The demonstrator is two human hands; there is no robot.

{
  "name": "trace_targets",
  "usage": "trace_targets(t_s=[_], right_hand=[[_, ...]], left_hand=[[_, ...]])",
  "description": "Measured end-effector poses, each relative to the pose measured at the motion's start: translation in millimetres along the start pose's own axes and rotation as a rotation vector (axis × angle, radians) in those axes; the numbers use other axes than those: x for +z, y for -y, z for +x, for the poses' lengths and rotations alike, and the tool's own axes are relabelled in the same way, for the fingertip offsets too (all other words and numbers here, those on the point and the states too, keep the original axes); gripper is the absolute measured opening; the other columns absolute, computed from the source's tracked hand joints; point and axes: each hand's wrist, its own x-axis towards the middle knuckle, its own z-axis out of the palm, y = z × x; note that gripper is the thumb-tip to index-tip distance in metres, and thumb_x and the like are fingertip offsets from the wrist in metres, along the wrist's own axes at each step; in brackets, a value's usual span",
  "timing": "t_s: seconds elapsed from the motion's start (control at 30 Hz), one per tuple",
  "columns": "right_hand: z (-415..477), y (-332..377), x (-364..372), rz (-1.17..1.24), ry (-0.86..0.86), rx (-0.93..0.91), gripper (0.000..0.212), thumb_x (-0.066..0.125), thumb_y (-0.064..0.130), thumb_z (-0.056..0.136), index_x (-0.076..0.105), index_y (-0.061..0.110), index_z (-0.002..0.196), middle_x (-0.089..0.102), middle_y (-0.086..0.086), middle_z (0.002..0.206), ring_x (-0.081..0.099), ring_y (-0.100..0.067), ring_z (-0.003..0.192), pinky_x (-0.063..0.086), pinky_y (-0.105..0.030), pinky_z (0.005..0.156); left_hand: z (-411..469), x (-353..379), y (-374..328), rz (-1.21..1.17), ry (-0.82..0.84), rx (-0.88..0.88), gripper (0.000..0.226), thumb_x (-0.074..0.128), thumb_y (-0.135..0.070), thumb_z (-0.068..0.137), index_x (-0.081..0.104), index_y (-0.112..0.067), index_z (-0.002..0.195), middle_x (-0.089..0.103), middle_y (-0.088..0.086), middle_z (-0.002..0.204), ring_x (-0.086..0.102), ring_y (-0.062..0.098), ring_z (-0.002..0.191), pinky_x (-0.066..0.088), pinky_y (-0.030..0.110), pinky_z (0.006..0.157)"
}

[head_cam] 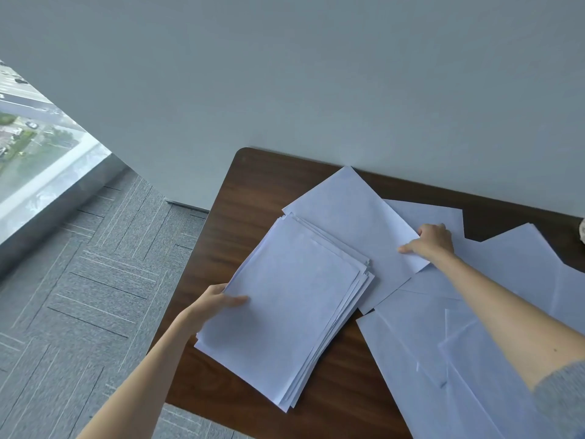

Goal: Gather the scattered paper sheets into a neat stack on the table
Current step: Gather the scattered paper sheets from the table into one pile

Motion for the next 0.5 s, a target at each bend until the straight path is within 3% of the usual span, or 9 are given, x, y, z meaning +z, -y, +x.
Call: trace_targets(t_s=[0.07,0.13,0.2,0.3,0.4,0.5], right_hand=[[0,1,2,0.025,-0.012,0.036,0.059,0.086,0.028,0.065,0.051,0.003,0.105,0.043,-0.019,0.125,0.048,-0.038,0.115,0.04,-0.034,0.074],[-2,3,2,0.075,-0.006,0.05,0.066,0.086,0.024,0.066,0.046,0.003,0.114,0.044,-0.016,0.121,0.053,-0.036,0.11,0.04,-0.034,0.076],[-5,4,2,0.125,0.027,0.044,0.054,0.083,0.021,0.069,0.049,0.004,0.109,0.052,-0.01,0.106,0.056,-0.032,0.097,0.04,-0.032,0.07],[-14,3,9,0.157,-0.044,-0.03,0.025,0.073,0.019,0.075,0.051,0.006,0.078,0.061,-0.013,0.08,0.053,-0.029,0.071,0.036,-0.031,0.058],[-29,4,15,0.186,-0.212,-0.123,0.031,0.057,0.013,0.085,0.032,0.013,0.065,0.046,-0.009,0.061,0.041,-0.03,0.061,0.026,-0.032,0.053],[-47,5,13,0.17,-0.398,-0.201,0.027,0.049,0.004,0.091,0.036,0.009,0.068,0.049,-0.01,0.061,0.044,-0.036,0.061,0.029,-0.032,0.053]], left_hand=[[-2,1,0,-0.019,0.013,0.005,0.048,0.081,-0.025,0.068,0.071,-0.006,0.11,0.074,0.016,0.105,0.072,0.036,0.096,0.058,0.044,0.084],[-3,2,-1,-0.025,0.014,0.014,0.047,0.081,-0.025,0.068,0.071,-0.006,0.111,0.075,0.016,0.105,0.072,0.036,0.095,0.058,0.043,0.082],[-4,2,-1,-0.028,0.004,0.021,0.048,0.081,-0.025,0.067,0.071,-0.007,0.11,0.075,0.015,0.103,0.073,0.034,0.092,0.059,0.04,0.078],[-2,4,1,-0.04,-0.005,0.036,0.042,0.083,-0.018,0.074,0.069,-0.006,0.111,0.075,0.015,0.101,0.074,0.033,0.088,0.059,0.037,0.071],[-4,6,3,-0.052,-0.022,0.057,0.029,0.075,-0.011,0.084,0.069,-0.005,0.111,0.076,0.016,0.099,0.074,0.03,0.082,0.059,0.035,0.066],[-4,8,6,-0.061,-0.038,0.073,0.026,0.073,-0.009,0.085,0.069,-0.005,0.11,0.076,0.016,0.097,0.074,0.029,0.08,0.06,0.036,0.067]])
